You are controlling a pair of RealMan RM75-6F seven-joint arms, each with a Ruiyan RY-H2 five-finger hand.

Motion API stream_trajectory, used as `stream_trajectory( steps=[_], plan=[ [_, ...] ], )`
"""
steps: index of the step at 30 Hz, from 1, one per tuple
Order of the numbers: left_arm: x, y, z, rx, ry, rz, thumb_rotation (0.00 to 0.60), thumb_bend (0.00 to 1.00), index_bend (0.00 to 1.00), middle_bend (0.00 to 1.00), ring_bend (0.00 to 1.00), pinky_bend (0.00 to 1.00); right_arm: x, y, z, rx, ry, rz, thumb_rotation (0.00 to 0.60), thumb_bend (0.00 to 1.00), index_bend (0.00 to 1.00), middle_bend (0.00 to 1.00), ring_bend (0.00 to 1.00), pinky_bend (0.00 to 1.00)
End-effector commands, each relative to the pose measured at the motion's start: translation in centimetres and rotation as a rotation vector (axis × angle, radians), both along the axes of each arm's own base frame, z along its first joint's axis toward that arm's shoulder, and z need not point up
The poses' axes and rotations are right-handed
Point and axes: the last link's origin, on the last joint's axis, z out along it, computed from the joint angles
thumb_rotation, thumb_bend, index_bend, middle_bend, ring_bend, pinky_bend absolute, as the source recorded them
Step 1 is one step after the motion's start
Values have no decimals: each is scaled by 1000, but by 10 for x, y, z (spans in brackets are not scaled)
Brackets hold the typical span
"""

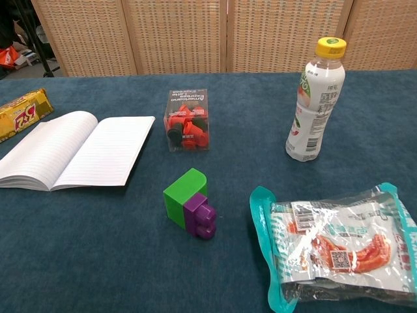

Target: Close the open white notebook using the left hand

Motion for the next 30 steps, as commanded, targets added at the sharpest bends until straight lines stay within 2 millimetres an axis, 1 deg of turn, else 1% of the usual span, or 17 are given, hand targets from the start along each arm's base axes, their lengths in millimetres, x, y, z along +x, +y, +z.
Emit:
stream_trajectory(
  steps=[1,3,5,12,16,18,25,30],
  plan=[
    [-5,9,-1,-1,23,-3,600,27,0,0,0,0,1,0,1,-3,-2,5,600,38,0,0,0,0],
    [-10,15,-3,-11,42,1,600,26,0,0,0,0,1,1,1,-3,-5,8,600,35,0,0,0,0],
    [-22,27,-12,-46,68,22,600,26,0,0,0,0,2,2,2,-3,-8,11,600,37,0,0,0,0],
    [-40,47,-28,-82,84,41,600,28,0,0,0,0,3,3,2,-2,-12,16,600,36,0,0,0,0],
    [-48,63,-40,-104,83,61,600,30,0,0,0,0,4,3,3,-1,-16,21,600,37,0,0,0,0],
    [-50,72,-46,-105,77,62,600,32,0,0,0,0,5,4,3,-2,-19,24,600,37,0,0,0,0],
    [-47,86,-57,-119,90,50,600,40,0,0,0,0,5,4,5,-6,-27,27,600,37,0,0,0,0],
    [-43,90,-65,-128,79,44,600,41,0,0,0,0,5,5,7,-9,-34,28,600,36,0,0,0,0]
  ],
)
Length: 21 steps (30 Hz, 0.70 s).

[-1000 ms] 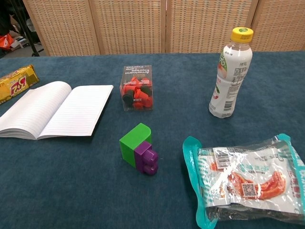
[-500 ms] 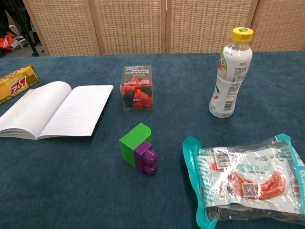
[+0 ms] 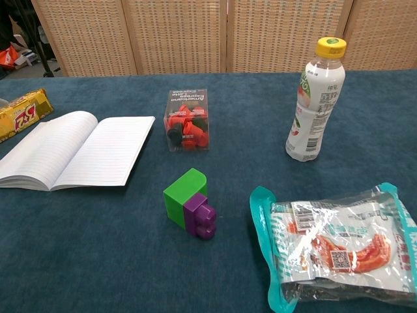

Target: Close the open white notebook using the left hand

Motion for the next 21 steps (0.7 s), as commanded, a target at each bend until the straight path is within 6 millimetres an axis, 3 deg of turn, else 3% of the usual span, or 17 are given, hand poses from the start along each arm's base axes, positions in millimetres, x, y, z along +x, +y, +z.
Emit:
stream_trajectory(
  steps=[1,21],
  plan=[
    [3,2,-5,-12,0,-3,600,41,0,0,0,0,0,0,1,-2,-2,0,600,35,0,0,0,0],
    [12,9,-23,-68,33,-5,600,42,0,0,0,0,-3,-1,3,-3,-16,-6,600,39,0,0,0,0]
  ],
)
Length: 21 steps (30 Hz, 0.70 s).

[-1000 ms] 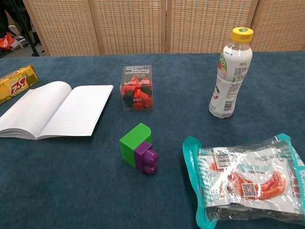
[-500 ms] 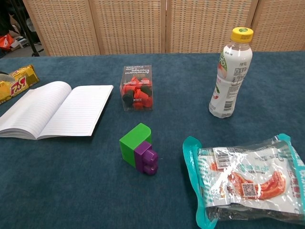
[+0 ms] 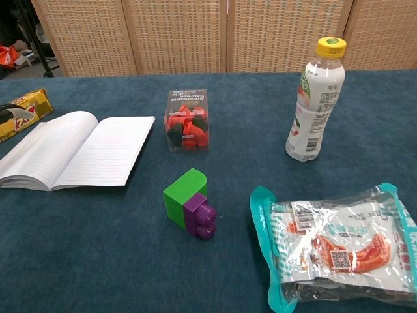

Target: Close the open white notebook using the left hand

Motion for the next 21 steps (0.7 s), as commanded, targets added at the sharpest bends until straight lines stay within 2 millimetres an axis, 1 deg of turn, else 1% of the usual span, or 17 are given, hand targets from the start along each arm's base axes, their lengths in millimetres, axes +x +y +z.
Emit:
stream_trajectory(
  steps=[1,21],
  plan=[
    [0,1,-1,-4,5,2,600,43,0,0,0,0,0,0,0,-1,-1,-1,600,38,0,0,0,0],
    [0,7,-15,-12,26,0,600,49,0,0,0,0,-1,-1,-1,2,2,-4,600,40,0,0,0,0]
  ],
)
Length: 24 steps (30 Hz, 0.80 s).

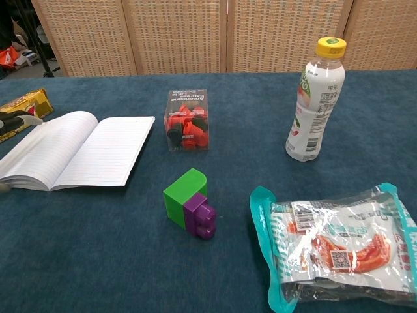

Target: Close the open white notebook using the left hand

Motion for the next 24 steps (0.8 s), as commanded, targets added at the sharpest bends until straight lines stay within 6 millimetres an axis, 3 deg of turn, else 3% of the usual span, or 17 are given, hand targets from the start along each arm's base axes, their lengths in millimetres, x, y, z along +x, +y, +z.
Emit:
stream_trajectory(
  steps=[1,24],
  plan=[
    [0,1,-1,0,3,-1,600,49,0,0,0,0,0,0,0,-1,0,0,600,39,0,0,0,0],
    [-2,5,-8,16,62,-24,600,61,0,0,0,0,0,0,-1,2,0,4,600,40,0,0,0,0]
  ],
)
